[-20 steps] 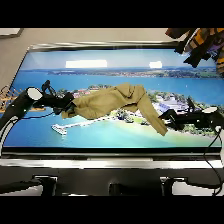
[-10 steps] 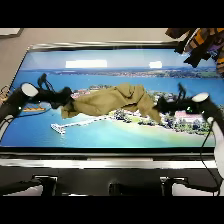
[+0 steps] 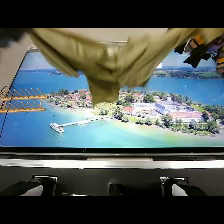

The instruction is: Fold the clothes and pants, and hang the long-sleeved shirts on hangers.

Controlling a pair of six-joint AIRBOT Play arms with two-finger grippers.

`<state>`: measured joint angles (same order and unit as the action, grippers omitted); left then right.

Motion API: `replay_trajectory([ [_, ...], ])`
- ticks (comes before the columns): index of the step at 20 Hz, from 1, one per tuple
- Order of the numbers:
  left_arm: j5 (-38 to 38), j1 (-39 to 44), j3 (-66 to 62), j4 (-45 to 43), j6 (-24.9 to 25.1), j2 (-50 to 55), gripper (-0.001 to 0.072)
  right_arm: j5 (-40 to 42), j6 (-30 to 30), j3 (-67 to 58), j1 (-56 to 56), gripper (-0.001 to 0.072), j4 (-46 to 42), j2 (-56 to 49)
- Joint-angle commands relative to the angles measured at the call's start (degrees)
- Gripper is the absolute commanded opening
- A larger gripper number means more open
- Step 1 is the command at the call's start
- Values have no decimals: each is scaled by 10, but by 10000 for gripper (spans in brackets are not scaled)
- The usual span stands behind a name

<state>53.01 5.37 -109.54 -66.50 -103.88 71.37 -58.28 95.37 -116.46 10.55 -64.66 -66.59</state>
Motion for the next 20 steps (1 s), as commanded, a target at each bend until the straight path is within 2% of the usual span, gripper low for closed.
replay_trajectory([
  [1, 5, 0, -73, -88, -31, -71, 18, 25, 90, -69, 0, 30, -205, 118],
  [3, 42, 0, -73, -128, -76, -116, 18, -2, 95, -69, 0, 30, -253, 179],
  [6, 88, 0, -70, -160, -88, -167, 18, -30, 100, -69, 0, 30, -261, 242],
  [10, 150, 0, -68, -179, -104, -179, 18, -97, 158, -67, 0, 30, -247, 246],
  [15, 153, 1, 27, -164, -99, -114, 19, -177, 165, 10, -1, 31, -100, 117],
  [20, 153, 2, 110, -140, -89, 61, 20, -216, 160, 68, -1, 32, -67, -108],
])
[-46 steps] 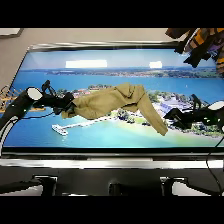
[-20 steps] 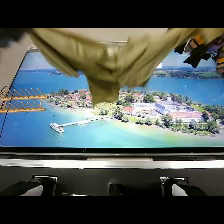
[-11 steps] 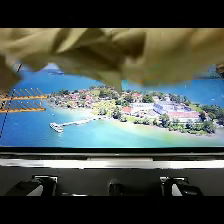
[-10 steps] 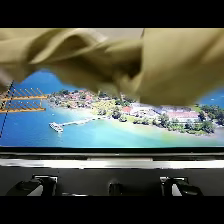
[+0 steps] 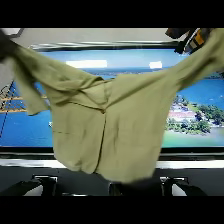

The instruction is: Fold the clothes and pants, and hang the long-sleeved shirts on hangers.

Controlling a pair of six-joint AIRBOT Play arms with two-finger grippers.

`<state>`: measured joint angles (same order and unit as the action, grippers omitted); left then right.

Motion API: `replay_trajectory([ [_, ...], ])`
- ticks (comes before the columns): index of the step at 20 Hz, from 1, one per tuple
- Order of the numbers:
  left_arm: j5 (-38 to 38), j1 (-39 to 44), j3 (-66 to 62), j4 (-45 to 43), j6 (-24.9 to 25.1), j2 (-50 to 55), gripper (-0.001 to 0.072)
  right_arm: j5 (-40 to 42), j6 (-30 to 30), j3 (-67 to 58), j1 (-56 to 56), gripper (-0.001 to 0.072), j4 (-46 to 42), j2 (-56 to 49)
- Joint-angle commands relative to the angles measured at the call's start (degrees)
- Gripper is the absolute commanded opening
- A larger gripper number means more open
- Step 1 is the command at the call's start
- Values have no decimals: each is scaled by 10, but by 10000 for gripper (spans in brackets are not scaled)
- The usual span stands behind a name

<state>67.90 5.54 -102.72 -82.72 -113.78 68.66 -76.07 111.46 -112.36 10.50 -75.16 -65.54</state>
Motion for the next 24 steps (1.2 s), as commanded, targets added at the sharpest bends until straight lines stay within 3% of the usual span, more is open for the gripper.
replay_trajectory([
  [1, 5, 0, 49, 44, 29, 135, 20, -49, -1, 27, -1, 32, 54, -171],
  [3, 2, 0, 51, 86, 43, 226, 20, -42, -17, 27, -6, 32, 98, -276],
  [7, -17, -1, 51, 137, 45, 352, 25, 28, -76, 27, -45, 37, 100, -419],
  [8, -17, -2, 51, 144, 45, 366, 84, 31, -80, 27, -52, 66, 99, -433],
  [9, -17, -4, 51, 147, 45, 370, 289, 30, -81, 27, -55, 145, 100, -437],
  [10, -16, -7, 50, 147, 45, 368, 508, 25, -94, 27, -55, 293, 101, -434],
  [11, -7, -14, 43, 146, 46, 363, 679, 11, -115, 27, -49, 389, 100, -423],
  [12, 4, -25, 37, 146, 53, 353, 696, -14, -141, 27, -38, 399, 99, -407],
  [15, 46, -73, 35, 146, 106, 290, 696, -105, -222, 27, 22, 560, 80, -341],
  [18, 64, -129, 90, 146, 161, 197, 696, -145, -243, 69, 109, 561, 111, -273],
  [24, -5, -210, 478, 181, 229, -42, 695, -78, -263, 473, 146, 562, 133, -51],
])
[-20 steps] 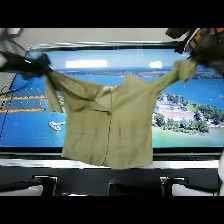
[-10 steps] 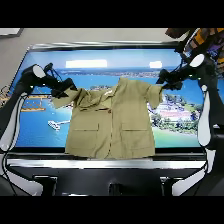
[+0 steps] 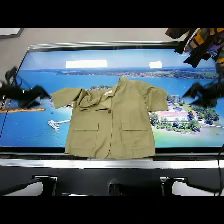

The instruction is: Fold the clothes and pants, and hang the long-sleeved shirts on hangers.

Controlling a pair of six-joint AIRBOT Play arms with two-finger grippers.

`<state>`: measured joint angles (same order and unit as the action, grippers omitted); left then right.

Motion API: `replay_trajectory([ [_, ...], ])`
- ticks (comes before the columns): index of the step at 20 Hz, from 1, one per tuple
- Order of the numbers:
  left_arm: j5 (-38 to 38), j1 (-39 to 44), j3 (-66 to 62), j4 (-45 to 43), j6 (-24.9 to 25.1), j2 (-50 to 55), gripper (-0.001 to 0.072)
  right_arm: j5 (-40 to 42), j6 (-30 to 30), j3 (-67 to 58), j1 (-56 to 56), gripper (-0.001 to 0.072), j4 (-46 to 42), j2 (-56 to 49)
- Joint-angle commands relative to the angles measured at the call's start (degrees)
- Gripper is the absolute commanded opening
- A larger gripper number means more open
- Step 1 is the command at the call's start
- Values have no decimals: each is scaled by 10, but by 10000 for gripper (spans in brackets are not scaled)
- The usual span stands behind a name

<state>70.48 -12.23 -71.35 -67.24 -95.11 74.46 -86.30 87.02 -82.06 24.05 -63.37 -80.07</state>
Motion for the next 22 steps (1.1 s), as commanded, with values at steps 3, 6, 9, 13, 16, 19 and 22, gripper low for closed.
replay_trajectory([
  [3, -41, -36, 311, 85, 88, -176, 694, 45, -20, 337, -12, 561, 14, 169],
  [6, -36, -36, 369, 108, 111, -206, 694, 77, -33, 440, -52, 561, 21, 195],
  [9, -35, -36, 377, 107, 112, -205, 676, 115, -35, 501, -102, 562, 42, 194],
  [13, -22, -36, 378, 99, 112, -205, 677, 172, -17, 555, -143, 560, 56, 194],
  [16, -15, -36, 387, 92, 114, -204, 678, 184, -11, 566, -147, 347, 73, 194],
  [19, -6, -36, 420, 92, 121, -204, 678, 200, 3, 566, -147, 32, 75, 194],
  [22, 7, -36, 452, 93, 141, -204, 678, 202, 15, 566, -147, 32, 79, 194],
])
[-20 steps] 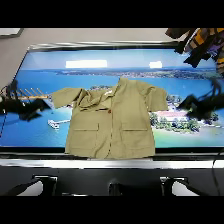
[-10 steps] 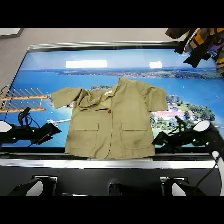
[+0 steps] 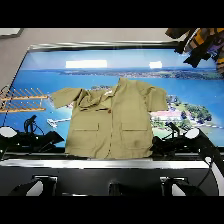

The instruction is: Fold the clothes and pants, and hang the long-sleeved shirts on hangers.

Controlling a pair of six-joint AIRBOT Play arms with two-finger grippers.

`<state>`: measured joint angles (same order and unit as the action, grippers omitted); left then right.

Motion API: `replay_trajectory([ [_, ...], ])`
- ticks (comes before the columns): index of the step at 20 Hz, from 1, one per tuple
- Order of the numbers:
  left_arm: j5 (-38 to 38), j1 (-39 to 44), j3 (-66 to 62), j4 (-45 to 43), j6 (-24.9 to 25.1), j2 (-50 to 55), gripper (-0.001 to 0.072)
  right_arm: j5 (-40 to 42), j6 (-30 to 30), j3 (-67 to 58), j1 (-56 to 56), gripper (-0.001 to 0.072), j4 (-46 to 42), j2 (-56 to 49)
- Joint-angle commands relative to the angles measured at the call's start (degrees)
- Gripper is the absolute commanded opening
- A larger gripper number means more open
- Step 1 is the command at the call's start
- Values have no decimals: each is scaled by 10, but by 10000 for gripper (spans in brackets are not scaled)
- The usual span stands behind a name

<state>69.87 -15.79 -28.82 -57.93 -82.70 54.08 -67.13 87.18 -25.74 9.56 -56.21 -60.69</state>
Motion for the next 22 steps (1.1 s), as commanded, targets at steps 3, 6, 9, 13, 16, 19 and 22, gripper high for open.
replay_trajectory([
  [3, 11, 0, 46, 27, 33, 0, 678, 10, 20, 3, -2, 32, 18, 0],
  [6, 0, 0, 48, 71, 57, 5, 678, 8, 20, 3, -2, 32, 37, 0],
  [9, -22, 11, 48, 76, 56, 17, 678, 0, 20, 3, -2, 32, 38, 0],
  [13, -45, 73, 48, 79, 56, 54, 676, -9, 20, 3, -2, 32, 43, 0],
  [16, -66, 124, 48, 82, 52, 70, 132, -15, 19, 3, -2, 31, 59, 2],
  [19, -74, 133, 3, 112, 52, 69, 19, 21, -45, -3, -2, 29, 202, 28],
  [22, -80, 133, -154, 118, 42, 69, 18, 58, -60, -97, -2, 29, 270, 37],
])
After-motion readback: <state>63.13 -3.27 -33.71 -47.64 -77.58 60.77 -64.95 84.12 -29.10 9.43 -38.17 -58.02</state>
